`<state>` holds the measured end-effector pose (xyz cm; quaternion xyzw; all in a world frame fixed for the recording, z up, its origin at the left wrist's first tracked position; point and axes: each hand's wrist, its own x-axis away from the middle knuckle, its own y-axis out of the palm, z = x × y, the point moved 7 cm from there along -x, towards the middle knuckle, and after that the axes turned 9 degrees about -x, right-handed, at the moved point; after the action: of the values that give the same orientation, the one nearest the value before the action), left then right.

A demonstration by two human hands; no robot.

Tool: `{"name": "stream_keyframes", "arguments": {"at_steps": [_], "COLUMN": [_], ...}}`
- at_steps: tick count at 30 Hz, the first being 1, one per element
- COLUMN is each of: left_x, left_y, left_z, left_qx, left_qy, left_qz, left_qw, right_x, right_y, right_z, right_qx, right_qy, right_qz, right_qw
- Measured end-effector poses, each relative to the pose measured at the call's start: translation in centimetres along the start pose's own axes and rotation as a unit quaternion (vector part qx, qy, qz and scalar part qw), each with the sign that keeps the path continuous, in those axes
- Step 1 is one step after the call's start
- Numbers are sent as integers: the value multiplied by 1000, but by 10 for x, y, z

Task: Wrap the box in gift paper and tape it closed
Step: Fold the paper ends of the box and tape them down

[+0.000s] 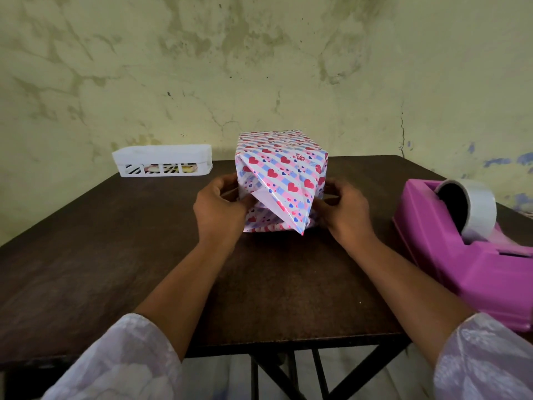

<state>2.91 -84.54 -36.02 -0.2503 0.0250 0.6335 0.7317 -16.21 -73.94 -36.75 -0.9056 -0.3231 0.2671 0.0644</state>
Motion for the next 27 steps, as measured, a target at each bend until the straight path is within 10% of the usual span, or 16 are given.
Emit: {"name": "stream_keyframes", "arguments": {"at_steps": [5, 12, 27], "left_x": [0, -1, 1], "left_y": [1, 1, 3], "left_z": [0, -1, 1], "left_qx": [5, 4, -11], "left_qy": [4, 4, 24], "left_qz": [2, 8, 13], "left_qw": [1000, 1000, 1000], "right_x": [13, 63, 93], "right_y": [-17, 25, 23], "right_z": [-28, -36, -52], "right_qx": [127, 231, 300], "right_qy": [-82, -159, -305], "right_qz": [65, -203, -174], "right_qw": [986, 938, 887]}}
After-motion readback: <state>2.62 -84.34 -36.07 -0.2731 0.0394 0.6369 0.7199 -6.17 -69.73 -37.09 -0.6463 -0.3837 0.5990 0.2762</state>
